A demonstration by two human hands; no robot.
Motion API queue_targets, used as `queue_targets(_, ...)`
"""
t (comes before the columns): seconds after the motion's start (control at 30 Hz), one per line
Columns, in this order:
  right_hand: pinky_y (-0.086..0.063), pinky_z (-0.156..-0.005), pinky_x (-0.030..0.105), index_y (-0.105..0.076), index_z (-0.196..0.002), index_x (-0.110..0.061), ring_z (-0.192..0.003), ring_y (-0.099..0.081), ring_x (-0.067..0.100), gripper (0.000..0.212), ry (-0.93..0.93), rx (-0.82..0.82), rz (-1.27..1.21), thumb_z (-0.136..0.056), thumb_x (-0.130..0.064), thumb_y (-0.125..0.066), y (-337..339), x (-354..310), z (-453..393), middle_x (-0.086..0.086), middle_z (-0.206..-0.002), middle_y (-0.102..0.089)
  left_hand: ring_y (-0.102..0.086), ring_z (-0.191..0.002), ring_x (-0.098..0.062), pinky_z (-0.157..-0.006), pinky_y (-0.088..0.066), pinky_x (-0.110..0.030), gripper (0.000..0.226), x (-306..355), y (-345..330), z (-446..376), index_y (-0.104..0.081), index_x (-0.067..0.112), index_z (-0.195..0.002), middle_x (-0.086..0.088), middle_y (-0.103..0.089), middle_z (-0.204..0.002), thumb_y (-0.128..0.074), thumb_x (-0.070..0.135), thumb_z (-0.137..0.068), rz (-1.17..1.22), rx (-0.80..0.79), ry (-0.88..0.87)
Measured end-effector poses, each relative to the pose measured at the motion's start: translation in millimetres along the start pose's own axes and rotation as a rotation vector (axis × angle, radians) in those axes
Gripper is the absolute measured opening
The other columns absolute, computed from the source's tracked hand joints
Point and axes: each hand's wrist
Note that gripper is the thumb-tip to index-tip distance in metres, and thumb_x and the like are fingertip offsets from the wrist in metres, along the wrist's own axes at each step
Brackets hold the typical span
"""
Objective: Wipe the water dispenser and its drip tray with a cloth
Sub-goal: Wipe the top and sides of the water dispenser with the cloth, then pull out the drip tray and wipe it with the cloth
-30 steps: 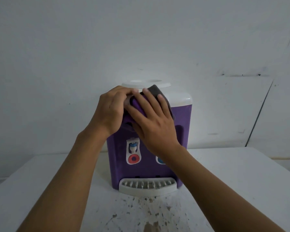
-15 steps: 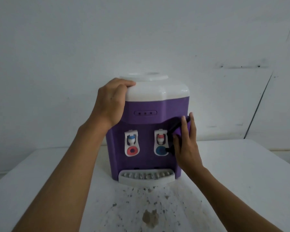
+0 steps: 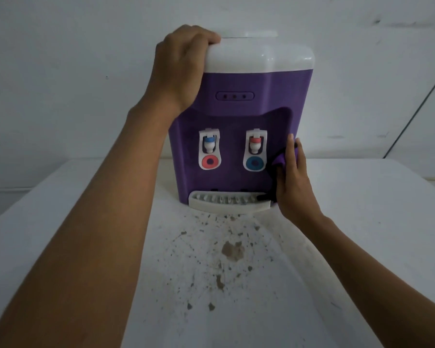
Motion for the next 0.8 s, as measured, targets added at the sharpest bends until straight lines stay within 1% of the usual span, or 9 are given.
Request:
queue_targets(0.17,-0.049,-0.106,0.034,-0.009,-0.160,-0.048,-0.137,-0.045,0.014,0.060,-0.103,-0.007,-0.032,-0.112,-0.022,-0.032,15,-4,4,-0.002,-0.163,-0.034,-0.055,-0.123,-0.002,-0.106,-0.042,-0.012,0.042,-4,3,2,-0.068,0.010,-0.134,-0.001,-0.066,-0.137,-0.038,0.015,-0.106,-0.037,-0.012,-0.053)
queue_targets(0.23,-0.053,-0.098,0.029,-0.016,-0.157,-0.048,-0.124,-0.056,0.015,0.055,-0.185,0.038,-0.091,-0.112,-0.022,-0.034,15,-10,3,-0.003,-0.150,-0.049,-0.053,-0.128,-0.002,-0.111,-0.044,-0.018,0.038,-7,7,8,-0.066,0.012,-0.137,0.003,-0.063,-0.140,-0.043,0.019,-0.107,-0.064,0.007,-0.093)
queue_targets(0.3,-0.054,-0.081,0.015,-0.021,-0.153,-0.044,-0.103,-0.062,0.005,0.052,-0.243,0.100,-0.146,-0.110,-0.019,-0.038,14,-15,2,-0.013,-0.128,-0.059,-0.052,-0.132,-0.006,-0.115,-0.043,-0.022,0.037,-13,9,23,-0.066,0.009,-0.134,0.003,-0.061,-0.139,-0.051,0.019,-0.103,-0.129,0.105,-0.159)
queue_targets(0.37,-0.054,-0.064,0.012,-0.024,-0.149,-0.039,-0.090,-0.065,-0.001,0.049,-0.267,0.146,-0.206,-0.109,-0.016,-0.041,12,-17,2,-0.021,-0.111,-0.057,-0.056,-0.126,-0.010,-0.110,-0.045,-0.021,0.035,-22,7,47,-0.068,0.004,-0.128,-0.004,-0.064,-0.133,-0.057,0.014,-0.096,-0.175,0.246,-0.199)
queue_targets(0.47,-0.053,-0.056,0.015,-0.026,-0.145,-0.032,-0.078,-0.066,0.001,0.046,-0.273,0.187,-0.278,-0.108,-0.010,-0.041,10,-24,4,-0.013,-0.105,-0.059,-0.062,-0.112,-0.006,-0.096,-0.049,-0.019,0.027,-46,-3,95,-0.070,0.008,-0.119,-0.002,-0.068,-0.119,-0.062,0.011,-0.094,-0.142,0.332,-0.101)
queue_targets(0.57,-0.054,-0.058,0.019,-0.027,-0.134,-0.033,-0.076,-0.066,0.007,0.044,-0.229,0.286,-0.350,-0.105,-0.005,-0.044,8,-36,13,-0.009,-0.105,-0.062,-0.064,-0.099,0.009,-0.081,-0.047,-0.006,0.022,-74,-19,142,-0.071,0.024,-0.113,0.013,-0.071,-0.108,-0.066,0.012,-0.095,-0.006,0.142,0.156)
queue_targets(0.63,-0.057,-0.061,0.022,-0.029,-0.126,-0.039,-0.080,-0.067,0.011,0.047,-0.183,0.335,-0.412,-0.103,-0.002,-0.047,6,-47,21,-0.005,-0.111,-0.064,-0.064,-0.102,0.009,-0.081,-0.048,-0.006,0.026,-94,-33,165,-0.070,0.034,-0.114,0.017,-0.071,-0.110,-0.071,0.015,-0.095,-0.019,-0.063,0.257)
queue_targets(0.7,-0.059,-0.076,0.022,-0.032,-0.122,-0.043,-0.101,-0.066,0.011,0.055,-0.100,0.335,-0.381,-0.097,0.002,-0.051,1,-59,27,0.002,-0.130,-0.059,-0.065,-0.108,0.002,-0.092,-0.053,-0.019,0.028,-111,-45,180,-0.071,0.035,-0.117,0.015,-0.070,-0.116,-0.074,0.020,-0.093,-0.053,-0.223,0.317)
queue_targets(0.8,-0.051,-0.100,0.022,-0.042,-0.125,-0.025,-0.123,-0.050,0.019,0.054,0.021,0.274,-0.210,-0.087,0.009,-0.058,-9,-64,36,0.008,-0.134,-0.046,-0.061,-0.118,-0.012,-0.100,-0.052,-0.032,0.034,-127,-59,194,-0.069,0.032,-0.125,0.012,-0.065,-0.125,-0.075,0.025,-0.092,-0.142,-0.378,0.346)
Point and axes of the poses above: each hand's wrist, its own z-axis away from the middle knuckle, its own y-axis out of the back of the hand, x = y × z
